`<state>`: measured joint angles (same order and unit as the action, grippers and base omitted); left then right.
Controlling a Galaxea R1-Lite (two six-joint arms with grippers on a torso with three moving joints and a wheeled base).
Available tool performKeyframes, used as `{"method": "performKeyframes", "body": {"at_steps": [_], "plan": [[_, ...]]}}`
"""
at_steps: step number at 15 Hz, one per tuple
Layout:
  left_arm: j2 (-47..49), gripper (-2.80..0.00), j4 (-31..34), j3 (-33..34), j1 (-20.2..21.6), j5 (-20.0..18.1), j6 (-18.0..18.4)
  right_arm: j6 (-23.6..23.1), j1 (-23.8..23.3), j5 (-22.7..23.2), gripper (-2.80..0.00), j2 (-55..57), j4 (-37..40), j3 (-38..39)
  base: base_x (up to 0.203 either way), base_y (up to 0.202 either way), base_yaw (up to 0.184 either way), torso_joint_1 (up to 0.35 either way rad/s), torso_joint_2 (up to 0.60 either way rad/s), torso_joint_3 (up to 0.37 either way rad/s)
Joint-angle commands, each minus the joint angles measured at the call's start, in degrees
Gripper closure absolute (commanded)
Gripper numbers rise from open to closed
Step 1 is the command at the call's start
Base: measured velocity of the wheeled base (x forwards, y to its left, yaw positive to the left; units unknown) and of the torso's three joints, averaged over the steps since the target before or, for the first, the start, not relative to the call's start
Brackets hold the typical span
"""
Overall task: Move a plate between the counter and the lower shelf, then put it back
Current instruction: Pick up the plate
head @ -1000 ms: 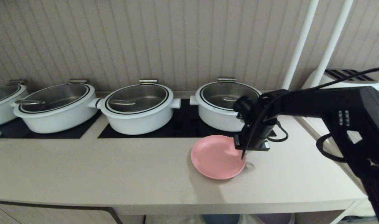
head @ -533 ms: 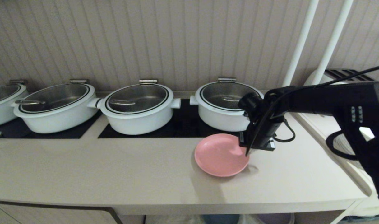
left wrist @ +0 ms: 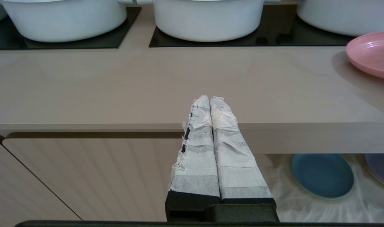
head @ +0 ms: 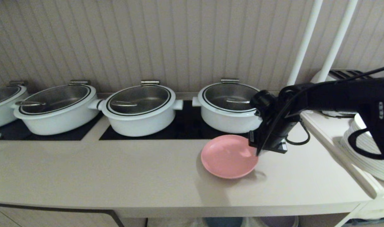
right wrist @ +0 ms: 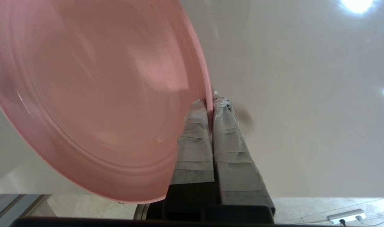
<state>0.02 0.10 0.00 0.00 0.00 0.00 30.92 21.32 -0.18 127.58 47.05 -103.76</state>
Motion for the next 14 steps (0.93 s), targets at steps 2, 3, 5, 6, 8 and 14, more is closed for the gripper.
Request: {"method": "performKeyframes", "body": {"at_steps": [2,3,5,6,8,14], "plan": [[0.0,0.00,0.0,0.0,0.0,0.0,0.0,0.1,-0.4,1.1,0.00,-2.6,0.1,2.0,0.000,0.000,0.000,0.000,0.00,0.000],[0.0,0.00,0.0,0.0,0.0,0.0,0.0,0.1,-0.7,1.7,0.00,-3.6,0.0,3.2,0.000,0.000,0.000,0.000,0.00,0.000],[0.0,0.00,0.0,0.0,0.0,0.0,0.0,0.2,-1.0,1.9,0.00,-5.5,-1.4,5.8,0.000,0.000,0.000,0.000,0.00,0.000],[0.0,0.00,0.0,0.0,0.0,0.0,0.0,0.1,-1.2,2.1,0.00,-6.8,-2.5,7.7,0.000,0.000,0.000,0.000,0.00,0.000],[0.0,0.00,0.0,0.0,0.0,0.0,0.0,0.1,-1.6,2.7,0.00,-9.5,-3.9,11.2,0.000,0.000,0.000,0.000,0.00,0.000],[0.0,0.00,0.0,0.0,0.0,0.0,0.0,-1.2,-3.1,3.7,0.00,-19.9,-7.3,24.2,0.000,0.000,0.000,0.000,0.00,0.000]]}}
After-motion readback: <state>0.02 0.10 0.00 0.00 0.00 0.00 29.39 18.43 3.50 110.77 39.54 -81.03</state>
